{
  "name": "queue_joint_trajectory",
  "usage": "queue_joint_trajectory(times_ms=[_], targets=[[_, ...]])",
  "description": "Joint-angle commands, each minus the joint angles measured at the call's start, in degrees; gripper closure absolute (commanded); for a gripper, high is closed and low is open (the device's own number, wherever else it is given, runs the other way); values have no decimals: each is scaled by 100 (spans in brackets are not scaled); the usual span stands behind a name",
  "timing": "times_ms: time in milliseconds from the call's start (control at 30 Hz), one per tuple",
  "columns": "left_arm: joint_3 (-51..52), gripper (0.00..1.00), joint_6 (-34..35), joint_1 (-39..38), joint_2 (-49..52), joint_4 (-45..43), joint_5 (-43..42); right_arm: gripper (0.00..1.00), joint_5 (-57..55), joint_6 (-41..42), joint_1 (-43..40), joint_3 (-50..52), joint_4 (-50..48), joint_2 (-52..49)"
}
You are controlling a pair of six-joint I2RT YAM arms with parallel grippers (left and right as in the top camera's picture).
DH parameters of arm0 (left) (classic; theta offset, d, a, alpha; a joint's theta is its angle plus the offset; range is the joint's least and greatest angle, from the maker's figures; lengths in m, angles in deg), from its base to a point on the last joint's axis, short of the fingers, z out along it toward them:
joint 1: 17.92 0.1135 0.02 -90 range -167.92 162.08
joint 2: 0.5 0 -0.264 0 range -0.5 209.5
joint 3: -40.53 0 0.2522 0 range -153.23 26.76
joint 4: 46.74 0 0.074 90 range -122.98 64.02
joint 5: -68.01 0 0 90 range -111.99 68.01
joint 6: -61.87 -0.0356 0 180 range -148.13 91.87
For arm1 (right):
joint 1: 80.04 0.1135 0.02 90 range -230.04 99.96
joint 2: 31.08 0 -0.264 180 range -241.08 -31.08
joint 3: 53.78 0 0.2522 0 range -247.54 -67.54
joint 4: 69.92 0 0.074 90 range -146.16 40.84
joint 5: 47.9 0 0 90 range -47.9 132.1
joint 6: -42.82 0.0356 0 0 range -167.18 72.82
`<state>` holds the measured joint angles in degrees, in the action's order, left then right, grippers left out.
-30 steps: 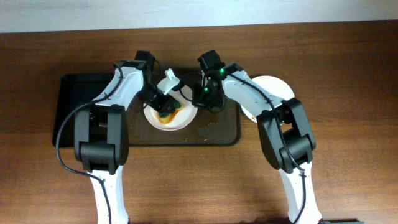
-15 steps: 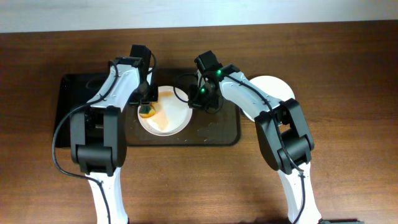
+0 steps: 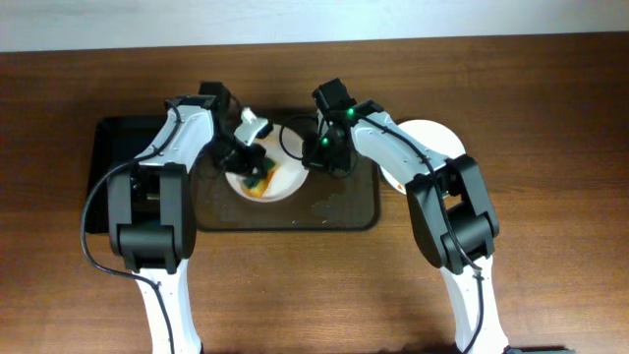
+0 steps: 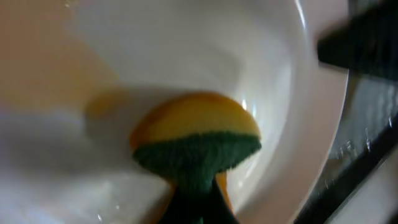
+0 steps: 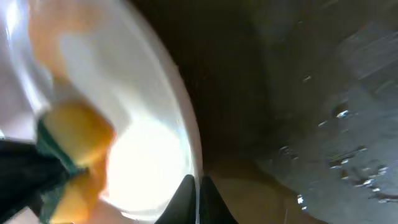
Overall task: Clean dirty plates on tray and stack at the side
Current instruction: 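Scrub the last plate with the sponge while the right gripper holds it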
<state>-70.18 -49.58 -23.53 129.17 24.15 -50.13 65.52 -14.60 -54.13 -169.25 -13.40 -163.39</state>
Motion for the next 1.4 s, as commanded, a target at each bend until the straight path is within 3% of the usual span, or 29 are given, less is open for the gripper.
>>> queue_joint_trajectory(times_ms=[0, 133, 233, 367, 400, 533, 667, 900, 967, 1067, 1200, 1367], targets=[[26, 100, 774, -22, 94, -868, 308, 96, -129, 20, -7, 83, 7, -28], [26, 100, 2439, -22, 94, -1567, 1908, 96, -129, 20, -7, 83, 7, -28], [26, 100, 3449, -22, 94, -1421, 3383, 96, -131, 20, -7, 83, 7, -28], [-129, 100, 3705, -24, 87, -824, 3692, 96, -131, 20, -7, 83, 7, -28], [-181, 100, 3687, -28, 87, -715, 3644, 96, -131, 20, -7, 83, 7, -28], [-306, 100, 2524, -39, 87, -848, 1912, 96, -129, 17, -4, 83, 9, -28], [-306, 100, 800, -39, 90, -1241, -638, 96, -129, -48, -4, 83, 11, -28], [-284, 100, 634, -39, 90, -807, -800, 96, -131, -50, -4, 83, 7, -28], [-284, 100, 656, -33, 90, -645, -321, 96, -131, -50, -4, 83, 9, -28], [-286, 100, 1652, -35, 87, -647, 1182, 96, -129, -68, -4, 83, 9, -28], [-293, 100, 2350, -136, -149, -667, 2122, 96, -129, -68, -4, 83, 11, -28], [-291, 100, 2754, -588, -715, -699, 3351, 96, -131, -68, -7, 83, 11, -28]])
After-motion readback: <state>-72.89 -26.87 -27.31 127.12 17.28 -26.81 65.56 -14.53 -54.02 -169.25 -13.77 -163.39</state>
